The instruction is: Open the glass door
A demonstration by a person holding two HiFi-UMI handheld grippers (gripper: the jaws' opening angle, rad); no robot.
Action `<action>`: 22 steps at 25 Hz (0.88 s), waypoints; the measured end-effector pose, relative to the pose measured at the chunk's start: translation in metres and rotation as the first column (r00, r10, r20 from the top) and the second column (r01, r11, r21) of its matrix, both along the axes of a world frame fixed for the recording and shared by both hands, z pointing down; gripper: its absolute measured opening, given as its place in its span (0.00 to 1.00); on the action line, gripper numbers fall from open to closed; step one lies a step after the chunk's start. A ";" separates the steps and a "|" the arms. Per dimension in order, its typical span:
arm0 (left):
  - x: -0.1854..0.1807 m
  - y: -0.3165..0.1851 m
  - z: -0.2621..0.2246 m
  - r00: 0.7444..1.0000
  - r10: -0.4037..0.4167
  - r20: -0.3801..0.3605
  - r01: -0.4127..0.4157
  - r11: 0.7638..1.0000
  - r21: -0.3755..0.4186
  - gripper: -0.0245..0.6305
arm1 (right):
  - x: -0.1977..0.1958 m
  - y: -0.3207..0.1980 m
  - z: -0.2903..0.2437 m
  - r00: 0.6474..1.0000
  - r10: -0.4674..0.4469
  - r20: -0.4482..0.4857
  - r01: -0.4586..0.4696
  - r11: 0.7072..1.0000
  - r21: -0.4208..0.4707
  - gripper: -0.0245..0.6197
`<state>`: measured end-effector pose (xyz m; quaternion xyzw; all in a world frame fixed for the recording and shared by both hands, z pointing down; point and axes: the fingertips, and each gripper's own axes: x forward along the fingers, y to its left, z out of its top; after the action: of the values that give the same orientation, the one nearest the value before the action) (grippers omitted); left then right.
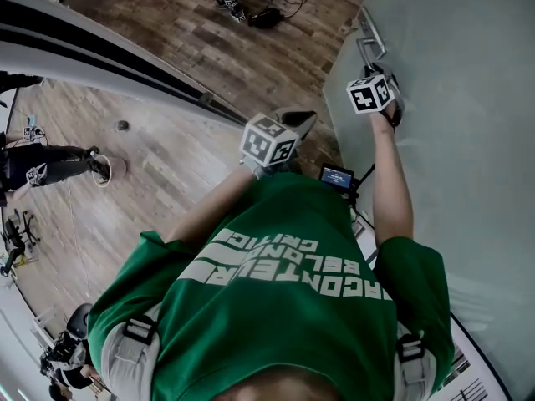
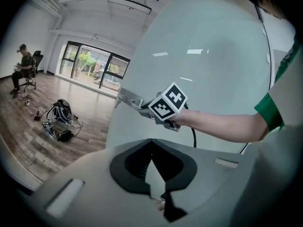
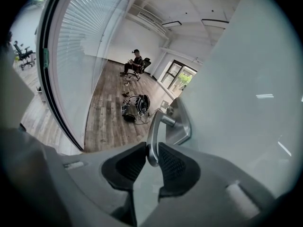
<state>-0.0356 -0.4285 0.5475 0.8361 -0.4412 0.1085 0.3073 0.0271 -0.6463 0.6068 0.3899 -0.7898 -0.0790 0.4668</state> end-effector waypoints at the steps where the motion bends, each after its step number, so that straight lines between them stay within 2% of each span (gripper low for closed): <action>1: 0.001 0.000 0.002 1.000 0.007 0.001 -0.007 1.000 -0.004 0.06 | 0.003 -0.003 0.001 1.000 0.008 0.002 -0.008 1.000 0.002 0.15; 10: 0.020 -0.011 0.011 0.996 0.087 -0.008 -0.087 0.996 -0.012 0.06 | 0.025 -0.030 0.003 0.998 0.059 0.001 -0.059 0.998 0.026 0.15; 22: 0.023 -0.051 0.024 0.993 0.109 -0.040 -0.110 0.993 -0.035 0.06 | 0.065 -0.059 0.003 0.990 0.136 0.039 -0.138 0.989 0.043 0.15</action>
<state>-0.0129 -0.4793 0.5711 0.8552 -0.3867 0.1172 0.3246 0.0918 -0.7050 0.6101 0.4553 -0.7673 -0.0578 0.4479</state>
